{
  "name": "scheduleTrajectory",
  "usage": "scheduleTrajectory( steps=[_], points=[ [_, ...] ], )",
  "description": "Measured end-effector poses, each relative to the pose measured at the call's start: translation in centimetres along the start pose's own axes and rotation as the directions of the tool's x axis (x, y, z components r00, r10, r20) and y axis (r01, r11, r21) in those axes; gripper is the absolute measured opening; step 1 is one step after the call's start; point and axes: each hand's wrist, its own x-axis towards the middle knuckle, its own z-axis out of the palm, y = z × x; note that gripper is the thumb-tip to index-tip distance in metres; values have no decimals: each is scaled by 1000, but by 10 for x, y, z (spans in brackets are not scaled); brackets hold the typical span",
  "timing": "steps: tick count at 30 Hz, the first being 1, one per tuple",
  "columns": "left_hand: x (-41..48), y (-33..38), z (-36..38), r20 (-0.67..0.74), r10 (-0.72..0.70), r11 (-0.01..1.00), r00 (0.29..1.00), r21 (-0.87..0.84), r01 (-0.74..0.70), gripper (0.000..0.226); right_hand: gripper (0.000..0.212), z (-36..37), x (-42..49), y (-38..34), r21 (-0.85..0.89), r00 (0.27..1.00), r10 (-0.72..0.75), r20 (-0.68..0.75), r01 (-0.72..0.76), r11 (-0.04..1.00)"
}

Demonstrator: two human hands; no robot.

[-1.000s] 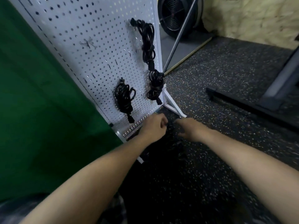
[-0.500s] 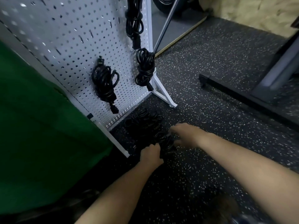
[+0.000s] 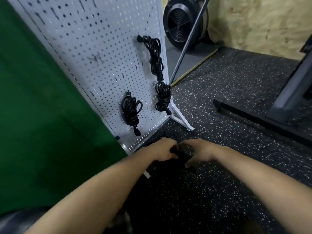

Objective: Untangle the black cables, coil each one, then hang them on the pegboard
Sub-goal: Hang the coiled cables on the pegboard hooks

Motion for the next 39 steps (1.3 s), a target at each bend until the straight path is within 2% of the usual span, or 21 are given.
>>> scheduleTrajectory(
  steps=[2,4,7,10,12,15,18,20,23,25,27,28,30,33,34,36,37,39],
  points=[
    [-18,16,-39,-22,69,997,997,46,-68,33,78,-14,-7,-14,150,999,-33,1,33,988],
    [-41,34,-79,-70,146,987,987,79,-140,32,51,-30,-17,-30,320,995,-91,-31,96,943],
    [-80,60,-131,-140,218,968,966,157,-196,29,31,-56,-37,-55,558,975,-141,-170,213,802],
    [-118,75,-173,-277,253,959,927,196,-203,38,19,-76,-49,-80,682,940,-140,-311,323,656],
    [-142,77,-197,-435,221,974,873,141,-176,40,21,-85,-48,-94,728,915,-124,-385,383,568],
    [-172,74,-225,-669,90,988,738,-35,-152,49,24,-97,-51,-111,827,908,-102,-406,413,381],
    [-193,64,-241,-805,-31,989,592,-112,-100,62,34,-108,-55,-129,905,914,-160,-372,395,159],
    [-201,57,-245,-845,-67,992,531,-112,-53,67,32,-114,-55,-142,911,909,-166,-384,402,94],
    [-206,52,-242,-845,-140,987,516,-160,4,78,21,-122,-51,-163,889,897,-105,-430,441,124],
    [-205,51,-235,-826,-204,975,526,-221,31,86,29,-125,-45,-177,822,856,-64,-513,511,250],
    [-198,44,-228,-787,-282,953,549,-297,64,89,54,-126,-39,-189,671,760,-34,-649,593,444],
    [-193,39,-225,-763,-320,940,561,-328,90,90,65,-126,-36,-196,591,697,-29,-717,629,505],
    [-182,28,-220,-730,-368,922,576,-365,127,90,81,-126,-31,-209,488,582,-7,-813,687,538],
    [-165,12,-216,-723,-381,919,576,-363,153,83,87,-123,-27,-227,356,430,7,-903,740,571],
    [-161,9,-214,-725,-378,917,576,-378,126,80,85,-121,-24,-231,299,371,-6,-928,758,580],
    [-157,6,-209,-737,-361,892,572,-451,-17,72,84,-117,-19,-237,196,270,-36,-962,778,596],
    [-157,7,-207,-743,-368,854,559,-508,-114,69,85,-115,-16,-239,168,240,-40,-970,778,605],
    [-159,4,-206,-727,-447,710,521,-643,-288,64,85,-114,-7,-239,130,202,-49,-978,778,615]
  ],
)
